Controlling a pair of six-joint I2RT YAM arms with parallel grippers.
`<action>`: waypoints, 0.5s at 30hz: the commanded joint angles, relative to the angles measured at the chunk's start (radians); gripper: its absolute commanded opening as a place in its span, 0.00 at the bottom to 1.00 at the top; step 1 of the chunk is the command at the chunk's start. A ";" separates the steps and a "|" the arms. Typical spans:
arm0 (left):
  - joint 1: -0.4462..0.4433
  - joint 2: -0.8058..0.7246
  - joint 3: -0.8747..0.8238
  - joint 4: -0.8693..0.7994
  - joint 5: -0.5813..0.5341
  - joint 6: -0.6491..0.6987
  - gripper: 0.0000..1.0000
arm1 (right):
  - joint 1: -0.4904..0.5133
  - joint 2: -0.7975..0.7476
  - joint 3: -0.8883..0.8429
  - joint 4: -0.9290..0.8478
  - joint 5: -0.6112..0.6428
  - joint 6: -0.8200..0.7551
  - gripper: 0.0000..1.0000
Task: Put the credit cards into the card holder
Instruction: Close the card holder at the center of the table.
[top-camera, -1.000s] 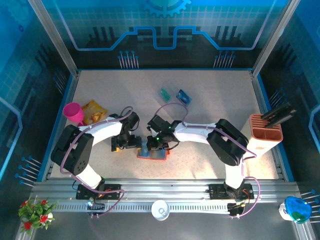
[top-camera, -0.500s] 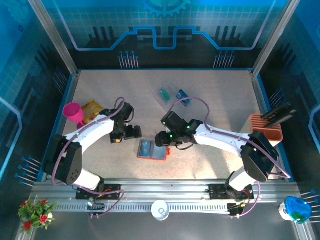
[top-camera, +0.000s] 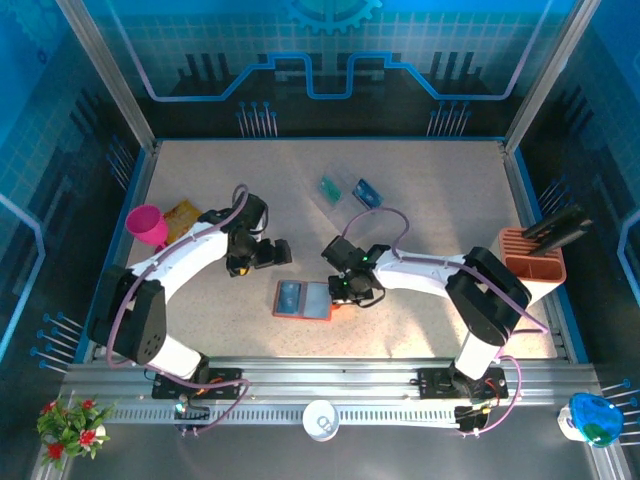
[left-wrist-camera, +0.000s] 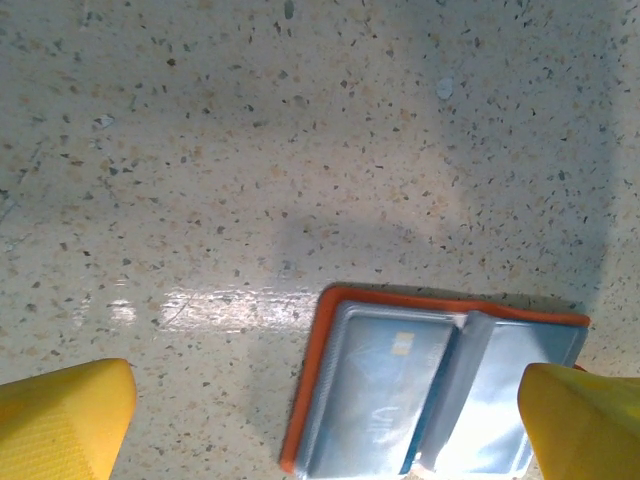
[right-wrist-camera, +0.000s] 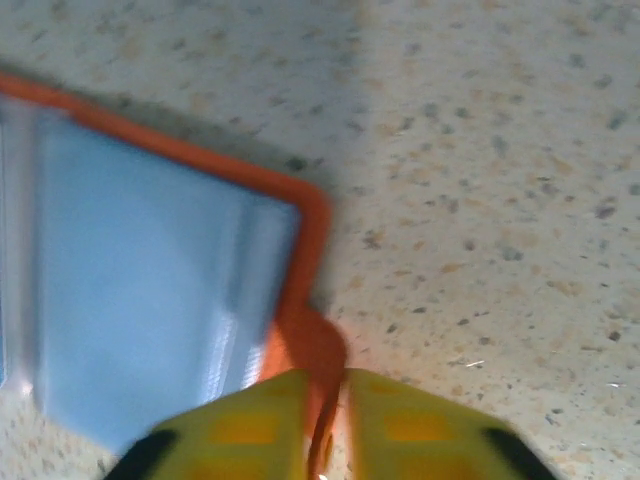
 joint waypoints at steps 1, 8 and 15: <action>-0.005 0.025 0.032 0.004 0.041 0.009 0.99 | -0.032 0.009 0.037 0.016 0.027 0.008 0.00; -0.008 0.062 0.043 0.050 0.088 0.001 0.99 | -0.113 0.003 0.049 0.028 0.052 0.025 0.00; -0.013 0.099 0.068 0.079 0.121 -0.003 0.99 | -0.118 -0.003 0.031 0.000 0.055 0.029 0.00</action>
